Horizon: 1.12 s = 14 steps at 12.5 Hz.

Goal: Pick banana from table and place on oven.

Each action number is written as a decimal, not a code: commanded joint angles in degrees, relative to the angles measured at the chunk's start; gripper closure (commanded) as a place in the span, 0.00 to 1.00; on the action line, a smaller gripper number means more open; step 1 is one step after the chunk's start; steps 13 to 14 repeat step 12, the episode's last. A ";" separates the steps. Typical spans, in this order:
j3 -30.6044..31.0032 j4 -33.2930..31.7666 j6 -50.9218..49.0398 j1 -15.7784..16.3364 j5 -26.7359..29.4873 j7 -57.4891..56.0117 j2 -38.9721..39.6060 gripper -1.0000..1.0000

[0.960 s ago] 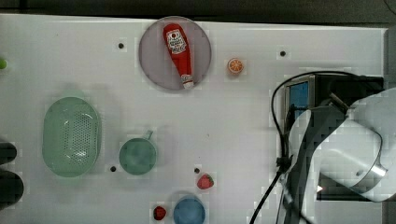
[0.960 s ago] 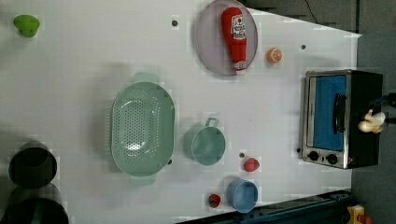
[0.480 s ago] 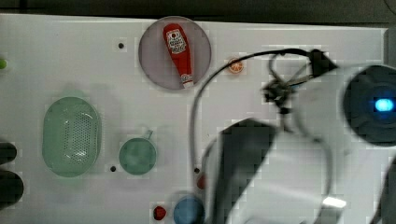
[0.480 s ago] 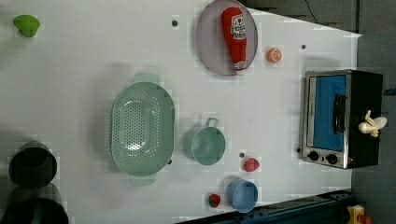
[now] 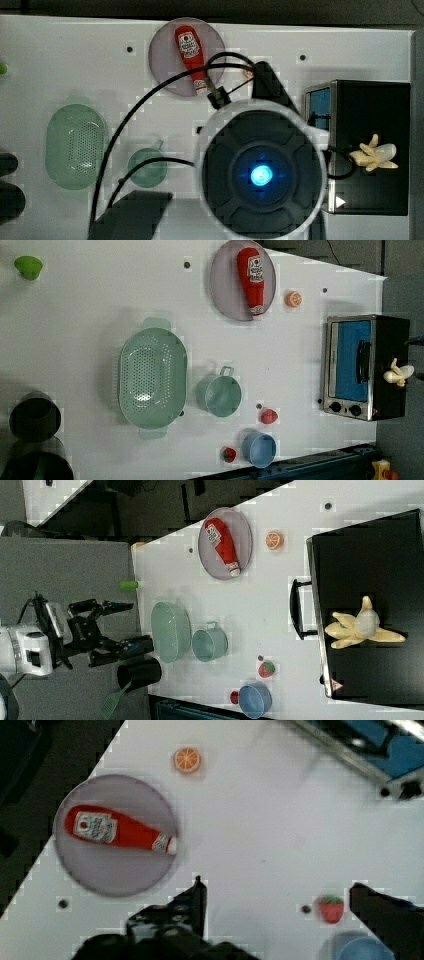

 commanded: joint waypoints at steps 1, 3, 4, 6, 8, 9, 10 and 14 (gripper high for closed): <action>-0.47 -4.82 -0.34 -1.37 -0.45 4.99 -3.72 0.00; -0.77 -6.73 -0.67 -1.37 -0.18 1.80 -5.52 0.00; -0.83 -7.23 -0.76 -1.38 -0.16 0.43 -6.17 0.00; -1.15 -7.88 -1.21 -1.41 -0.16 0.38 -6.85 0.00; -1.13 -7.87 -1.16 -1.42 -0.17 0.38 -6.80 0.00; -1.10 -7.86 -1.16 -1.41 -0.17 0.39 -6.78 0.00; -1.08 -7.87 -1.16 -1.41 -0.17 0.38 -6.78 0.00; -1.08 -7.86 -1.16 -1.42 -0.17 0.38 -6.79 0.00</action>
